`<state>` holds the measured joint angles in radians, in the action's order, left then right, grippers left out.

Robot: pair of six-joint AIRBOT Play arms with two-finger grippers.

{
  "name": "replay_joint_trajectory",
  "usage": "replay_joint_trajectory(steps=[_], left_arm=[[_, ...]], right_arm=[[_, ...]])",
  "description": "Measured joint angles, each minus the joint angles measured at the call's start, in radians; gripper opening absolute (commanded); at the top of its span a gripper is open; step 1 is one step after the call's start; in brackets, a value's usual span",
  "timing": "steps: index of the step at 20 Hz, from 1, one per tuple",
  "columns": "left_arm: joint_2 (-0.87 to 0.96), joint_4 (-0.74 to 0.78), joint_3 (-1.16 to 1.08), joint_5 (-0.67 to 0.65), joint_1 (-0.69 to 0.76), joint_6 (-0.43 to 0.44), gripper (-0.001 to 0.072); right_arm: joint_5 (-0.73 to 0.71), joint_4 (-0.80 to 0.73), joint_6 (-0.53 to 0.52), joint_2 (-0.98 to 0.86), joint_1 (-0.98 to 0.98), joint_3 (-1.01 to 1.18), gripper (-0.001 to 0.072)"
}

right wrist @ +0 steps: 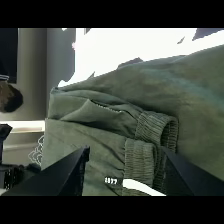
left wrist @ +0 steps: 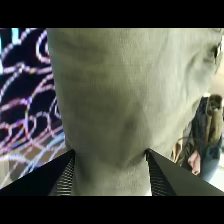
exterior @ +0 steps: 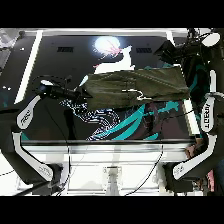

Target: Fold the clothes and pants, and hang the long-sleeved shirts on hangers.

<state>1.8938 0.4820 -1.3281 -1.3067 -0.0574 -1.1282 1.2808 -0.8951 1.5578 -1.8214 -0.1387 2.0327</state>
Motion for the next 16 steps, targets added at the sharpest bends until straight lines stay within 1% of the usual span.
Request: replay_joint_trajectory(steps=[3, 4, 5, 6, 7, 8, 13, 16], left_arm=[[0.006, -0.016, 0.001, 0.024, 0.021, 0.003, 0.0477], [0.007, -0.019, 0.001, 0.034, 0.032, 0.003, 0.0413], [0.007, -0.023, 0.001, 0.046, 0.042, 0.004, 0.0325], [0.008, -0.027, 0.001, 0.057, 0.054, 0.006, 0.0194], [0.008, -0.036, 0.001, 0.066, 0.063, 0.007, 0.0057], [0.008, -0.048, 0.001, 0.072, 0.072, 0.013, 0.0051], [0.003, -0.109, 0.001, 0.084, 0.078, 0.037, 0.0048], [-0.017, -0.076, 0.001, 0.087, 0.062, 0.033, 0.0048]], right_arm=[[0.005, 0.0, -0.004, 0.0, 0.0, 0.0, 0.0501], [0.006, 0.0, -0.006, 0.0, 0.0, 0.0, 0.0489], [0.007, 0.0, -0.006, 0.0, 0.0, 0.0, 0.0392], [0.008, 0.0, -0.006, -0.001, 0.002, 0.0, 0.0288], [0.009, 0.0, -0.006, -0.001, 0.003, 0.0, 0.0151], [0.009, 0.001, -0.007, -0.001, 0.006, 0.0, 0.0026], [0.012, 0.002, -0.007, -0.013, 0.032, -0.005, 0.002], [0.021, 0.0, -0.008, -0.045, 0.055, -0.023, 0.002]])
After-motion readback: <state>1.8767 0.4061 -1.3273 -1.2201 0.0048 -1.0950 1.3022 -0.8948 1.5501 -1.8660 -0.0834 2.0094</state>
